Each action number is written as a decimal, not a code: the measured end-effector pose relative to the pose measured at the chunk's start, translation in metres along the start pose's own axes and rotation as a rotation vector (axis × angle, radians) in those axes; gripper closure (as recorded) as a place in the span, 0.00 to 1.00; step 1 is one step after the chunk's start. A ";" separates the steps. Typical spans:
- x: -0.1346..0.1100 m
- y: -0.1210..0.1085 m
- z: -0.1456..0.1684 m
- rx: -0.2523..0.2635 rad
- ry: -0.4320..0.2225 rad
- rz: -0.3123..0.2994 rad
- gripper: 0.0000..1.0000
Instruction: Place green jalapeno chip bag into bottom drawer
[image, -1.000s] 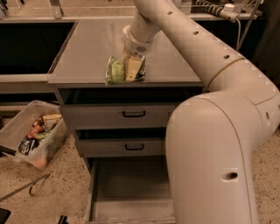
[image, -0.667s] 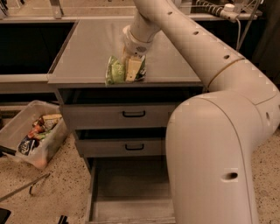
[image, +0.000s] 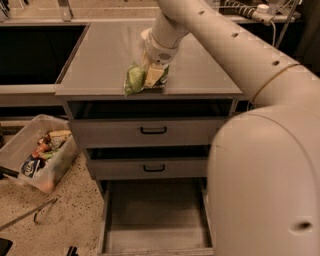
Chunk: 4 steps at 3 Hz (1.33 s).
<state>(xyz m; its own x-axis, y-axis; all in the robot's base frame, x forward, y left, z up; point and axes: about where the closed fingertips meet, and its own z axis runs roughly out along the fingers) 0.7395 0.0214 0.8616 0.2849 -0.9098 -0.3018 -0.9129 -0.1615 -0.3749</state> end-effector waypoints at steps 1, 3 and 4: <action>0.003 0.017 -0.080 0.180 -0.002 0.119 1.00; -0.015 0.120 -0.109 0.229 -0.099 0.256 1.00; -0.009 0.146 -0.087 0.173 -0.081 0.253 1.00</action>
Offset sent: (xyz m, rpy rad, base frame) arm -0.2247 -0.0674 0.0042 0.1186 -0.0216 -0.3466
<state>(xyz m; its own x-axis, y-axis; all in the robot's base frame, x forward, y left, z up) 0.5786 -0.0273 0.8858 0.0832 -0.8785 -0.4705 -0.8966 0.1401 -0.4201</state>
